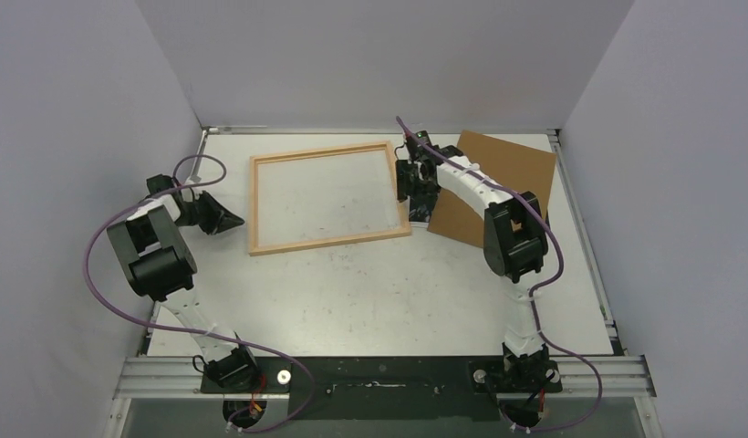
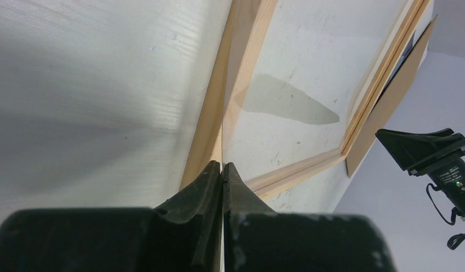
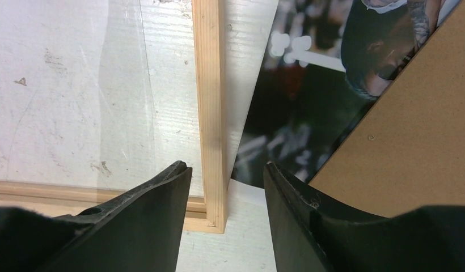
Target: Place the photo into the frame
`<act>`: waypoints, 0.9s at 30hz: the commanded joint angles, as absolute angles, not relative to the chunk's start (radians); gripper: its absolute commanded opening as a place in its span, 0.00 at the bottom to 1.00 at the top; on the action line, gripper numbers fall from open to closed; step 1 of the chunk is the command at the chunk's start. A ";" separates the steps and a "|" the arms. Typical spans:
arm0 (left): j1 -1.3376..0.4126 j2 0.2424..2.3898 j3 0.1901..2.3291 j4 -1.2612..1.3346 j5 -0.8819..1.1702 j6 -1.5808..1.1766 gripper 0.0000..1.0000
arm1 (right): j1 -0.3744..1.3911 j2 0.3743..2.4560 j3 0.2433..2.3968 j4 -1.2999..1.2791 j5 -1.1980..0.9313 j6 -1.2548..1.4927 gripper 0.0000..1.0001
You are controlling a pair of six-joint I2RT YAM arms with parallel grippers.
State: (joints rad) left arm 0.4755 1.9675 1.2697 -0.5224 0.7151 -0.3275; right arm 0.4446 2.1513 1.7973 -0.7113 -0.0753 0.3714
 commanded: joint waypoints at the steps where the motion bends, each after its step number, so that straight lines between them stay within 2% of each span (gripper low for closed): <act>1: 0.483 1.904 1.353 -0.585 0.772 -0.299 0.00 | 0.426 2.059 1.788 -0.687 -0.097 0.401 0.51; 9: 0.482 1.757 1.485 -0.694 0.802 -0.365 0.00 | 0.359 1.952 1.652 -0.509 -0.286 0.618 0.55; 12: 0.482 1.693 1.514 -0.712 0.827 -0.416 0.00 | 0.344 1.903 1.554 -0.370 -0.355 0.755 0.58; 16: 0.482 1.613 1.523 -0.733 0.821 -0.468 0.00 | 0.388 1.827 1.476 -0.200 -0.417 0.804 0.67; 19: 0.482 1.550 1.519 -0.737 0.787 -0.525 0.00 | 0.482 1.752 1.457 -0.126 -0.381 0.656 0.70; 23: 0.483 1.483 1.514 -0.749 0.735 -0.625 0.00 | 0.650 1.660 1.454 -0.125 -0.206 0.349 0.71; 27: 0.483 1.416 1.515 -0.758 0.682 -0.711 0.00 | 0.833 1.603 1.379 0.011 -0.059 0.099 0.72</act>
State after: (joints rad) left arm 0.4751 1.5040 1.4792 -0.7525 0.7433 -0.5926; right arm 0.6910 1.7039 1.4345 -0.1802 -0.2245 0.4149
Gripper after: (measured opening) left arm 0.007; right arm 0.710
